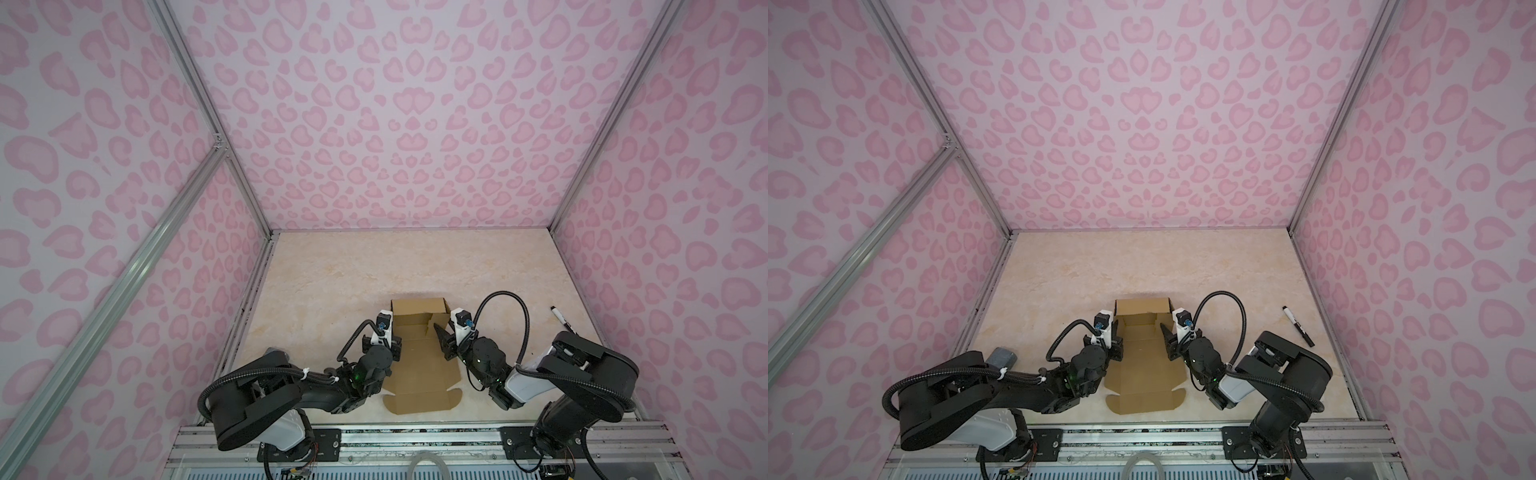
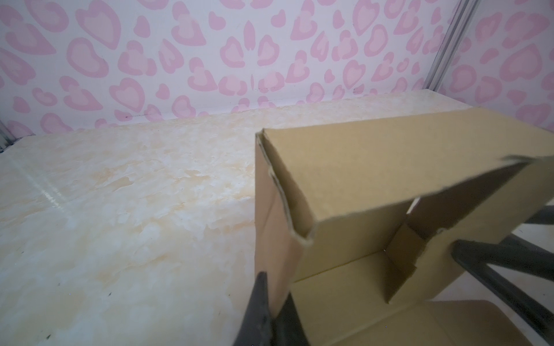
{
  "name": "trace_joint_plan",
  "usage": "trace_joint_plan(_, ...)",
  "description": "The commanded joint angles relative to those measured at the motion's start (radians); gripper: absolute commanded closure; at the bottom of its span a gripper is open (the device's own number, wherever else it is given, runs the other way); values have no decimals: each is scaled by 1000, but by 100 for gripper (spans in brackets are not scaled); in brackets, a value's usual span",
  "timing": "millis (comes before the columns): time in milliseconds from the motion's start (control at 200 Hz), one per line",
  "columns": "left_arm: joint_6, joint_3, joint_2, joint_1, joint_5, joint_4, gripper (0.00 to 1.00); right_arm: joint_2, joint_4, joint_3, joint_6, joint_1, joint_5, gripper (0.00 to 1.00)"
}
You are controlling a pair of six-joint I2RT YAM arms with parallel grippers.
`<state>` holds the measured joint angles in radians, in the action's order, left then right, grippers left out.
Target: Fold the paper box
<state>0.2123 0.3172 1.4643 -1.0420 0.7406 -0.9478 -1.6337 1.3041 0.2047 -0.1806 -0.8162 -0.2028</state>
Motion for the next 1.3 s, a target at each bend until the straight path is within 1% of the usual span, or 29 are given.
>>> trace_joint_plan(0, -9, 7, 1, -4, -14, -49, 96, -11, 67, -4, 7, 0, -23, 57)
trace_joint_plan(330, -10, 8, -10, -14, -9, -43, 96, -5, 60, 13, 0, 0, -25, 66)
trace_joint_plan(520, -5, 11, -15, -21, -3, -38, 96, 20, -10, 37, -2, -2, -80, 73)
trace_joint_plan(780, 13, 16, -34, -32, 26, -6, 96, 22, -56, 40, -2, -19, -153, 78)
trace_joint_plan(915, 29, 27, -48, -44, 54, 24, 96, 21, -176, 73, 25, -73, -248, 81)
trace_joint_plan(1010, 35, 33, -59, -53, 81, 48, 96, 16, -211, 76, 18, -93, -305, 82)
trace_joint_plan(1200, 54, 54, -80, -75, 122, 98, 96, 59, -349, 101, -41, -98, -330, 84)
trace_joint_plan(1295, 66, 72, -76, -91, 142, 124, 96, 105, -473, 146, -68, -98, -330, 87)
